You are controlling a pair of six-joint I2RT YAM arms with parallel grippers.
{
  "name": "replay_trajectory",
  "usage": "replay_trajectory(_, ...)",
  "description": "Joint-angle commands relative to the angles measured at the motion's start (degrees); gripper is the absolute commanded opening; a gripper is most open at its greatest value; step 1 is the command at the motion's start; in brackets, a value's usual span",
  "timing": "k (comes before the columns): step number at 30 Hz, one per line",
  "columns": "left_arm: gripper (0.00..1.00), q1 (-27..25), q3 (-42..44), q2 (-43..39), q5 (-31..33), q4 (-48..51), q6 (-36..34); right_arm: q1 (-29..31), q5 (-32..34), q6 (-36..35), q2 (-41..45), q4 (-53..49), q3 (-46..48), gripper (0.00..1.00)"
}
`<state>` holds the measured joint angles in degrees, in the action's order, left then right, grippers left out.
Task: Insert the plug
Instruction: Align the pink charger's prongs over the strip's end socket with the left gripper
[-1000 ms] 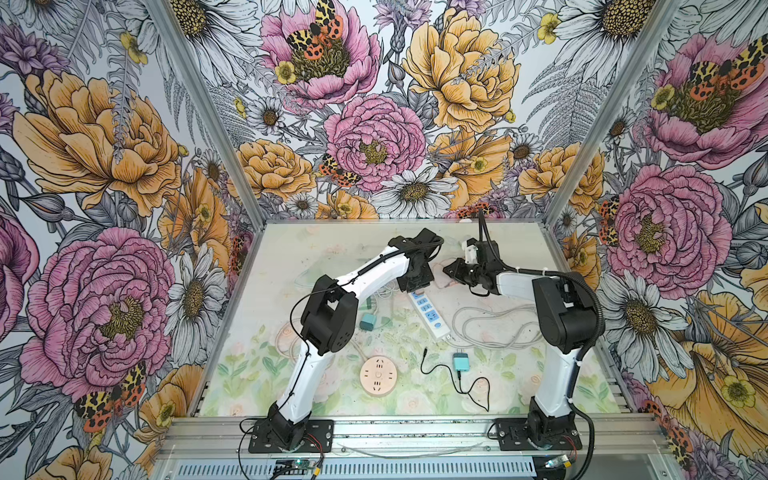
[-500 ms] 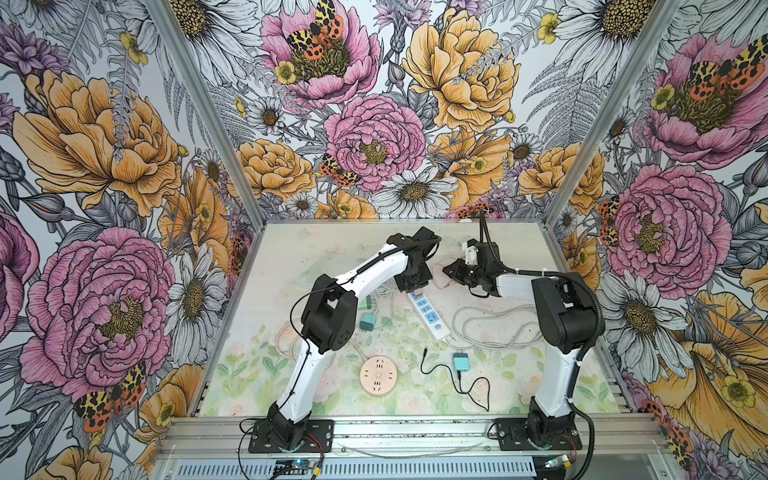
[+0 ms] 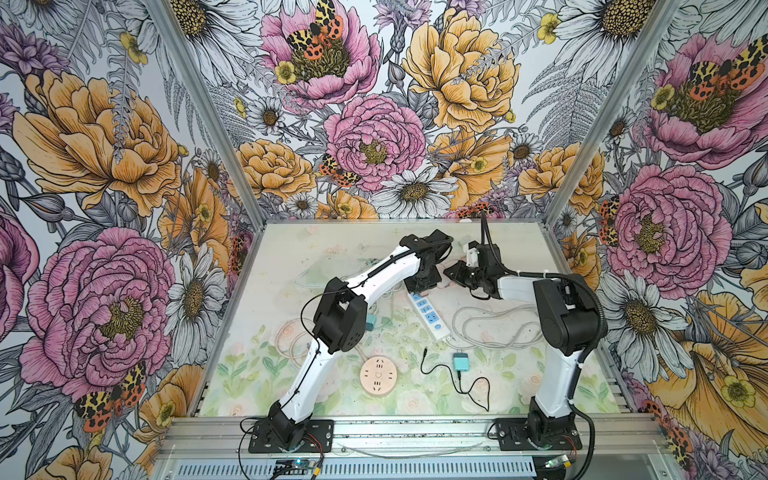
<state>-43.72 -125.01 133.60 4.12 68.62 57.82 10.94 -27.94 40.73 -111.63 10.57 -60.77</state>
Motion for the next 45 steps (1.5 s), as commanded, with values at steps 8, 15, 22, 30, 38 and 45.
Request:
replay_trajectory(8, 0.00, 0.5, 2.2, -3.9, 3.6, 3.5, 2.7, 0.3, -0.6, 0.8, 1.5, 3.6, 0.7, 0.16)
replay_trajectory(15, 0.00, 0.0, 2.9, -6.2, 4.6, 3.4, 2.8, 0.3, -1.0, 1.1, 0.5, 4.3, 0.7, 0.16)
replay_trajectory(22, 0.00, 0.4, 5.3, -8.4, 5.2, 3.3, 3.9, 0.6, -0.8, 1.4, 0.2, 4.6, 0.7, 0.16)
replay_trajectory(30, 0.00, 0.4, 4.8, -5.6, 4.1, 3.2, 4.7, 0.7, -0.9, 1.1, 0.4, 4.6, 0.7, 0.16)
replay_trajectory(38, 0.00, 1.1, 4.8, -4.4, 3.2, 3.1, 4.9, 0.7, -0.7, 1.1, 0.0, 4.5, 0.5, 0.16)
replay_trajectory(45, 0.00, 1.4, 5.1, -3.4, 1.6, 1.8, 5.3, 0.7, -0.6, 0.9, -0.1, 4.4, 0.4, 0.16)
